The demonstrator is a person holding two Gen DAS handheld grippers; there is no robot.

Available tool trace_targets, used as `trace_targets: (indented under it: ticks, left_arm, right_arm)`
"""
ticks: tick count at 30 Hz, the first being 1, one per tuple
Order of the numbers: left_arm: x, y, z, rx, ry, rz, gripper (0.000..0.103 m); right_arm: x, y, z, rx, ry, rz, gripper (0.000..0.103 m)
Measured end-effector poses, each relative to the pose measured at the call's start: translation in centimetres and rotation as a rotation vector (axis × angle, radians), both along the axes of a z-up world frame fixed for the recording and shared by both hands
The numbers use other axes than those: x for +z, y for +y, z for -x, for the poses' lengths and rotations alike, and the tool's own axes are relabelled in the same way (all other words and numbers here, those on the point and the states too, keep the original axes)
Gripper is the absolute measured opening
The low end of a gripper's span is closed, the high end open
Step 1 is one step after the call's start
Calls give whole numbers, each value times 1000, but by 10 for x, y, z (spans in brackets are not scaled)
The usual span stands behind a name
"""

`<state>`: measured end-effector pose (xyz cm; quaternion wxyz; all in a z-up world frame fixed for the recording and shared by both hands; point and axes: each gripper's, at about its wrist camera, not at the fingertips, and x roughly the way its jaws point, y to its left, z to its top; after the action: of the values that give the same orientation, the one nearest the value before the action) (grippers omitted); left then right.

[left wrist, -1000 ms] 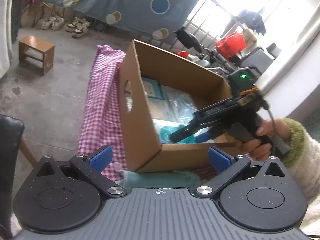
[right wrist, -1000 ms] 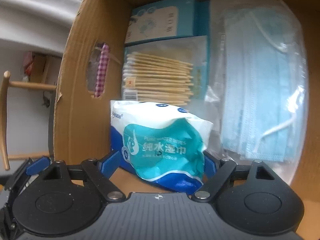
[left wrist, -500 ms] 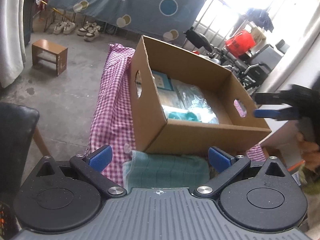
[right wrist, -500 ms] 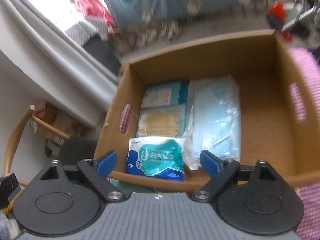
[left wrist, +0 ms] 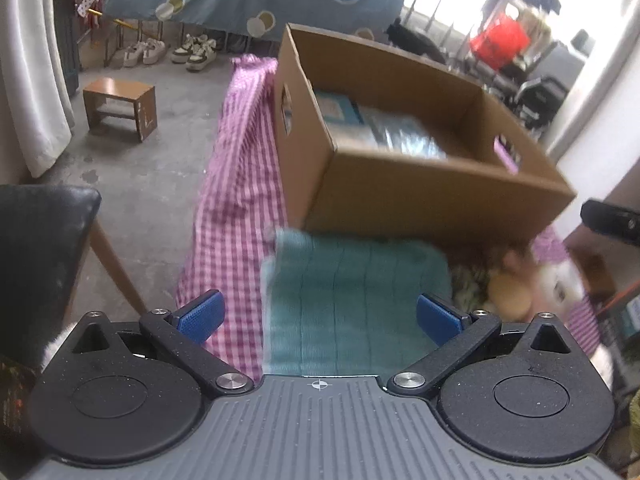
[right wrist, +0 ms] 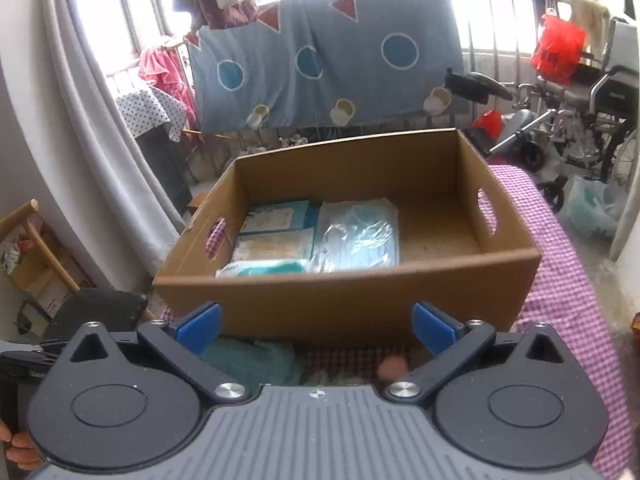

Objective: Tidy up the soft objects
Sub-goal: 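Move the right gripper back to the teal towel on the bed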

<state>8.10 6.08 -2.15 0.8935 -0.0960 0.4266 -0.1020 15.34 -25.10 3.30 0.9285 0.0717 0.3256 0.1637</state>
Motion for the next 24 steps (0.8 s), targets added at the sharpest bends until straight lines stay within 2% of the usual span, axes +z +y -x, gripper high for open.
trace_targets:
  ticks: [5,10,13,15,16,17,20,24]
  left_arm:
    - [-19,-14,6,-43,29,-28,99]
    - [-24,-12,1,-32,14,-27,95]
    - [-26,-6,-5,-19,-7,-10,92]
    - [-28,-3,-12,-12,5,-2,85]
    - [-28,-2,-14,-11,12,-2,78]
    - [-28,-1,-14,-17,13,-1,78]
    - [-24,-1,-8,-64,0,13,78]
    - [-25,1,-4,-83,-6,-1,78]
  right_arm:
    - [-24,11,-1,70,73,-108,103]
    - [-38,34,-9,91,106,-52,95]
    - [-43,48,-13,108,109,-28,87]
    - [-47,54,-22,118,125,-14,83]
    - [-48,58,-29,121,141,-3,77]
    - [-49,60,-33,126,154,4,71]
    - [-49,66,-36,180,172,5,69]
    - [-55,75,-40,225,177,78,68]
